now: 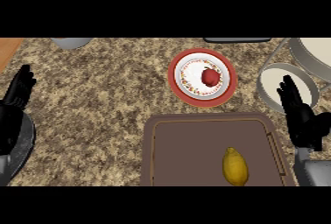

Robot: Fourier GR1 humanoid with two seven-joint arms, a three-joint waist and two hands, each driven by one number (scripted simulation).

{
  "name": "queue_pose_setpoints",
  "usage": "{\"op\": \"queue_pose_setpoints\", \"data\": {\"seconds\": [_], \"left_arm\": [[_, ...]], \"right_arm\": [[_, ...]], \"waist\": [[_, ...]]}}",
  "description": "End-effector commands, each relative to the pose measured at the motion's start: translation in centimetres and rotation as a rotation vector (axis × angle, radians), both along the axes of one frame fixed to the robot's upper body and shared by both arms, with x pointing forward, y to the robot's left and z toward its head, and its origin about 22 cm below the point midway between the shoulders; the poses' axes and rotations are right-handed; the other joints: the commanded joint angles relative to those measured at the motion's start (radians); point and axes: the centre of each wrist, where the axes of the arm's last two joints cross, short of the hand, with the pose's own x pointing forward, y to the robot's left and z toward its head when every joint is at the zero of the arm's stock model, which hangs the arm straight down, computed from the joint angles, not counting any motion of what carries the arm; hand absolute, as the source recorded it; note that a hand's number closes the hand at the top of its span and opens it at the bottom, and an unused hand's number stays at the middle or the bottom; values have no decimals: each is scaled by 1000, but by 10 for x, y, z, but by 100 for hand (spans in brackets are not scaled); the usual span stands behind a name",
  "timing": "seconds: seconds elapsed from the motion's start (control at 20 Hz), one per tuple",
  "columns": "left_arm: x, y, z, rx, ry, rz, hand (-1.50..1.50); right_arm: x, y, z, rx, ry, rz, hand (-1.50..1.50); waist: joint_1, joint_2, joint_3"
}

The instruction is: Pick the lemon from the tray and place it in the tiered basket

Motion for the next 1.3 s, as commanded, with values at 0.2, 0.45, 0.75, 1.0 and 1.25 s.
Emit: {"op": "queue_pose_setpoints", "data": {"seconds": [0.2,0.45,0.75,1.0,1.25], "left_arm": [[-40,-24,-93,-187,305,157,0],[-61,-38,-124,-291,400,197,0],[-76,-61,-144,-280,376,146,0],[-55,-68,-133,-272,368,115,0],[-50,-69,-131,-281,357,115,0]], "right_arm": [[-30,-26,71,-172,-317,-202,150],[-67,-60,36,44,-214,-823,-150],[-145,3,63,39,-358,-792,-150],[-186,19,68,-79,19,-559,-150],[-216,21,89,-300,281,-427,-150]], "waist": [[-41,-7,-16],[-103,-14,-15],[-21,-1,-13],[-25,12,-19],[-7,19,-21]]}}
